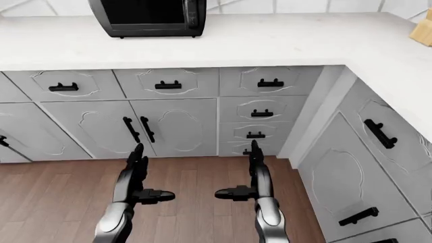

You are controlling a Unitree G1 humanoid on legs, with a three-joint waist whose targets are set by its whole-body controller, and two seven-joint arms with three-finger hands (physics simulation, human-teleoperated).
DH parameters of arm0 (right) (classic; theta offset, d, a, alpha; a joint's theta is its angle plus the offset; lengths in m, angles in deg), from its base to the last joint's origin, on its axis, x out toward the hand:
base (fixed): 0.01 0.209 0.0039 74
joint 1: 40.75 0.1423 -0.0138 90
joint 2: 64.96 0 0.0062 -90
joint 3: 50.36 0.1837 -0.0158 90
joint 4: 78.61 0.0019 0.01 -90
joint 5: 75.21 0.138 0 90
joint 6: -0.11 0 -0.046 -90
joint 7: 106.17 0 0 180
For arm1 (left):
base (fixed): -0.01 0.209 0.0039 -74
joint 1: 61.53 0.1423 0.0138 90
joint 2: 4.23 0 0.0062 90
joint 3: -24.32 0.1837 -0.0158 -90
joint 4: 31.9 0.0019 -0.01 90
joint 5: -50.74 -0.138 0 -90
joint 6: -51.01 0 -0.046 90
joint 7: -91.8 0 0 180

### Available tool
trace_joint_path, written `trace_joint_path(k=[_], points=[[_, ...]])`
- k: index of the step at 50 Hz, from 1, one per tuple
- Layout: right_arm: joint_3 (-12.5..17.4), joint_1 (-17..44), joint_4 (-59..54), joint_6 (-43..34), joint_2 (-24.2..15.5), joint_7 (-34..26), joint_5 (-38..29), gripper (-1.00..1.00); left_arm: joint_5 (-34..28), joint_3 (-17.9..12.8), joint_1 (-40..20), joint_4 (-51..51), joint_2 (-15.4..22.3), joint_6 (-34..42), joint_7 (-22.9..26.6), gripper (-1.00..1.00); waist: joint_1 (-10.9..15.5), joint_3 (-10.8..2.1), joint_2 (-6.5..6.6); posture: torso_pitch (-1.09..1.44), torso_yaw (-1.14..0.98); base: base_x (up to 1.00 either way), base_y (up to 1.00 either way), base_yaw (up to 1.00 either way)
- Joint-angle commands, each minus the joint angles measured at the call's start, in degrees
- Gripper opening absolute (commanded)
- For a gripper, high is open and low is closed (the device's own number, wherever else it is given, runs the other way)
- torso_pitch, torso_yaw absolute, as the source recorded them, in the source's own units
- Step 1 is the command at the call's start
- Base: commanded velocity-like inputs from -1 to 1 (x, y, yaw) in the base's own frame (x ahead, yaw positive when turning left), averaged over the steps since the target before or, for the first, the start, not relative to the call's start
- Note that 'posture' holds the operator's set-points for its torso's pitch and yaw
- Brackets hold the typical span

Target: Open the toaster oven door.

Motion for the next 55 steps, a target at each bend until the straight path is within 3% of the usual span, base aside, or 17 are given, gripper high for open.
trace_joint_path(k=[1,3,4,5,7,8,10,16,21,29,37,39,41,44,48,52,55], points=[[0.00,1.83,4.02,3.01,-0.13,-0.10,0.32,1.00,0.26,-0.13,-1.19,-6.31,0.32,-2.58,0.20,1.00,-0.12,-0.05,-0.45,0.00,0.00,0.00,0.00,0.00],[-0.34,1.30,6.42,0.96,-0.16,0.06,-0.16,1.00,0.11,-0.21,-0.85,-6.91,0.36,-2.24,0.30,1.00,0.46,-3.58,-0.06,0.00,0.00,0.00,0.00,0.00],[-0.67,0.92,7.57,0.14,-0.09,-0.21,-0.24,1.00,-0.11,-0.21,-0.74,-7.10,0.39,-2.03,0.27,1.00,0.47,-2.98,-0.08,0.00,0.00,0.00,0.00,0.00],[-0.71,0.86,8.88,-0.35,-0.09,-0.12,-0.44,1.00,-0.09,-0.19,-0.67,-7.58,0.34,-1.59,0.36,1.00,0.44,-0.93,-0.38,0.00,0.00,0.00,0.00,0.00],[-0.51,0.73,10.30,-0.83,-0.11,-0.05,-0.45,1.00,-0.26,-0.11,-0.61,-9.89,0.36,0.33,0.41,1.00,0.46,-3.90,-0.37,0.00,0.00,0.00,0.00,0.00],[-0.29,0.76,13.96,-3.73,-0.41,-0.11,-0.44,1.00,-0.42,-0.28,-0.76,-13.24,0.59,3.25,0.27,1.00,0.47,-4.32,-0.36,0.00,0.00,0.00,0.00,0.00],[-0.02,0.85,12.96,-1.84,-0.38,-0.31,-0.57,1.00,-0.51,-0.48,-1.36,-18.00,0.82,7.54,0.43,1.00,0.55,-4.33,-0.32,0.00,0.00,0.00,0.00,0.00],[0.64,3.54,24.58,-12.19,-0.93,-0.58,-0.42,1.00,-1.64,-1.79,-6.23,-26.21,2.05,17.73,1.11,1.00,0.58,-4.74,-0.22,0.00,0.00,0.00,0.00,0.00],[2.36,11.92,29.96,-22.75,-2.74,-0.71,-0.04,1.00,-1.49,-3.74,-13.80,-27.82,4.05,24.08,1.62,1.00,0.55,-5.41,-0.09,0.00,0.00,0.00,0.00,0.00],[4.53,23.83,26.68,-27.29,-5.71,-0.04,1.72,1.00,-1.25,-5.43,-28.22,-25.65,8.23,31.32,1.80,1.00,0.52,-5.20,-0.14,0.00,0.00,0.00,0.00,0.00],[5.38,37.49,22.22,-32.21,-9.32,1.27,4.47,1.00,-0.79,-5.17,-41.97,-14.92,11.22,31.21,1.93,1.00,0.55,-4.70,-0.11,0.00,0.00,0.00,0.00,0.00],[5.65,39.05,22.50,-33.36,-10.08,1.42,5.01,1.00,-0.54,-5.10,-43.79,-14.50,11.60,31.75,2.01,1.00,0.29,-5.72,0.32,0.00,0.00,0.00,0.20,0.00],[5.68,39.43,22.71,-33.56,-10.40,1.66,5.37,1.00,-0.39,-5.07,-44.28,-14.27,11.84,31.79,2.13,1.00,0.30,-4.41,-1.78,0.00,0.00,0.00,0.42,0.00],[5.76,39.33,24.06,-34.30,-10.47,2.01,5.75,1.00,-0.32,-5.13,-44.61,-15.80,12.20,33.15,2.02,1.00,0.07,-5.15,-2.45,0.00,0.00,0.00,0.42,0.00],[5.57,38.04,27.78,-35.77,-10.26,1.88,6.40,1.00,-0.39,-5.62,-43.85,-18.98,12.70,35.27,2.19,1.00,-0.40,-3.62,0.01,0.00,0.00,0.00,0.43,0.00],[4.42,36.36,31.85,-37.21,-8.62,2.70,6.33,1.00,-0.98,-5.42,-40.16,-22.78,11.91,35.80,1.87,1.00,-1.24,-4.95,6.15,0.00,0.00,0.00,0.43,0.00],[3.97,34.79,31.17,-35.04,-8.14,2.50,5.84,1.00,-1.23,-5.35,-40.03,-23.00,11.84,35.90,1.93,1.00,-0.53,-3.59,3.84,0.00,0.00,0.00,0.43,0.00]])
